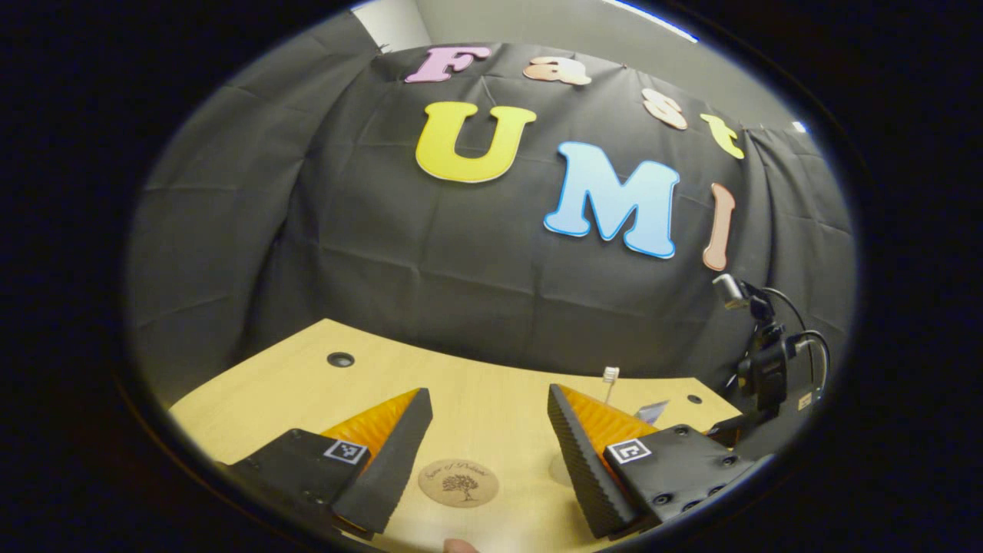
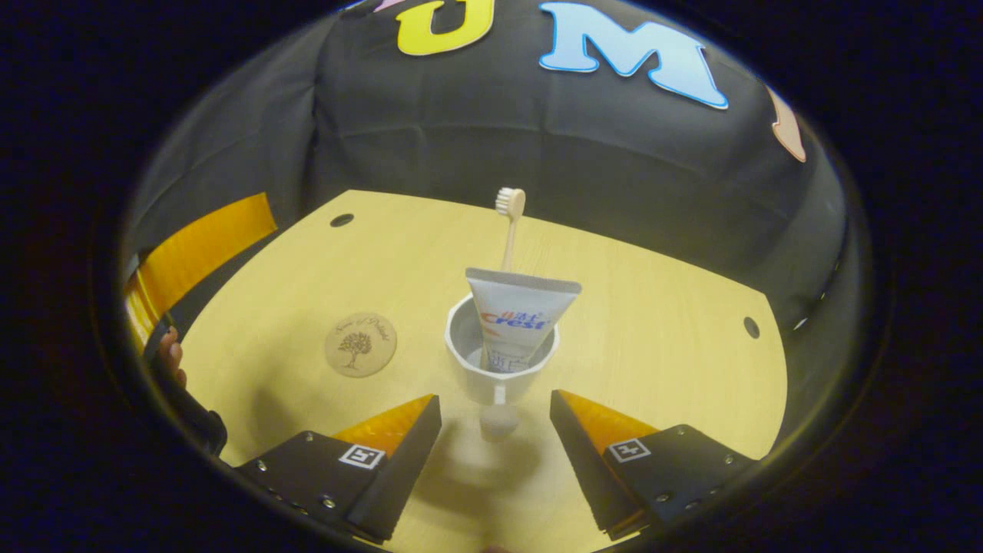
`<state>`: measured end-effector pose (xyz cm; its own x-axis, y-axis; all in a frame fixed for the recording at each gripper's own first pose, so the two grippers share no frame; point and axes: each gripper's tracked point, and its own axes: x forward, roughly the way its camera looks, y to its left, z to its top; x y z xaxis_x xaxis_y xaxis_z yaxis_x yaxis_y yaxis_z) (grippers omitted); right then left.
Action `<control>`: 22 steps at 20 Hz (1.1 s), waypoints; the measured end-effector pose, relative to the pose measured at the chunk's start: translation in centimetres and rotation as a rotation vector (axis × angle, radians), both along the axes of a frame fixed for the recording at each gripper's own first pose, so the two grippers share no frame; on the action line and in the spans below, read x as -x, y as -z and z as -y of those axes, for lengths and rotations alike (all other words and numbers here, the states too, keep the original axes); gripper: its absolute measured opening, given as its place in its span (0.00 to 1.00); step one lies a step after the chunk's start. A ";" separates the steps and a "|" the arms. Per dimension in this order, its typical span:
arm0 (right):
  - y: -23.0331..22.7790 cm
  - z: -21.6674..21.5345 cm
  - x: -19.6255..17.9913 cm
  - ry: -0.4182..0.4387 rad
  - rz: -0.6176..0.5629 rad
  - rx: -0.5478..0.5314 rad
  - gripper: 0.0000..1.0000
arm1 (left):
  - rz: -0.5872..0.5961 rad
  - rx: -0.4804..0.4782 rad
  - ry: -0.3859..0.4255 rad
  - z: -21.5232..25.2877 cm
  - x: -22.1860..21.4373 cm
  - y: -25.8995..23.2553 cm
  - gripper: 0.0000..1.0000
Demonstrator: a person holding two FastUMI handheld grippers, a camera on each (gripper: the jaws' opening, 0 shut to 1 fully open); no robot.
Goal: Put the toothbrush and toothpaste on the desktop into the cup, then pick up the cup and place it on the coaster on the desktop.
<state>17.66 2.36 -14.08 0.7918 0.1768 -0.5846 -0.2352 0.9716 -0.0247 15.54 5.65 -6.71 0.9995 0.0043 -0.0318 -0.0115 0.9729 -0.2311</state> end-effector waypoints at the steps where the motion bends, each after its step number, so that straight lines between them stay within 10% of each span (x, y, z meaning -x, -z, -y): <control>1: 0.2 -0.1 0.0 0.007 -0.019 -0.004 0.89 | -0.006 0.001 -0.006 -0.4 0.1 0.3 1.00; 15: 4.3 0.2 -1.2 0.037 -0.252 0.065 0.87 | -0.078 0.076 -0.059 -3.9 2.5 3.5 0.98; 22: 5.0 0.6 -1.6 0.065 -0.279 0.095 0.61 | -0.089 0.091 -0.069 -4.4 2.9 4.0 0.97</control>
